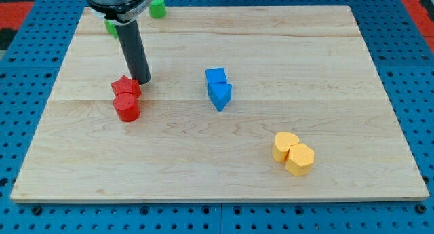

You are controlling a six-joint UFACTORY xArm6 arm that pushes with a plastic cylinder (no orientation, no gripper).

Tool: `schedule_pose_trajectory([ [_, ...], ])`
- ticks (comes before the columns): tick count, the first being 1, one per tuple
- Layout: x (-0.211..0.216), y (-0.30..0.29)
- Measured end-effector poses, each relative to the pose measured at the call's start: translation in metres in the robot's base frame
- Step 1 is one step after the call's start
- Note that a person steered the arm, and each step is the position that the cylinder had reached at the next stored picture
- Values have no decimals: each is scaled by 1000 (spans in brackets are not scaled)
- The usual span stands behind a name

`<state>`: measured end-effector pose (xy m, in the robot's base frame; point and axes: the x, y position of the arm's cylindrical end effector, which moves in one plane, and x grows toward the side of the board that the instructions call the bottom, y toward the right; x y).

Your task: Push the green circle to the top center

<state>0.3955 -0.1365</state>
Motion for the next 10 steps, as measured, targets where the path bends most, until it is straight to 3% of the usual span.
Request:
schedule_pose_trajectory([
  [6, -1, 31],
  [8, -53, 97],
  [10, -149, 114],
])
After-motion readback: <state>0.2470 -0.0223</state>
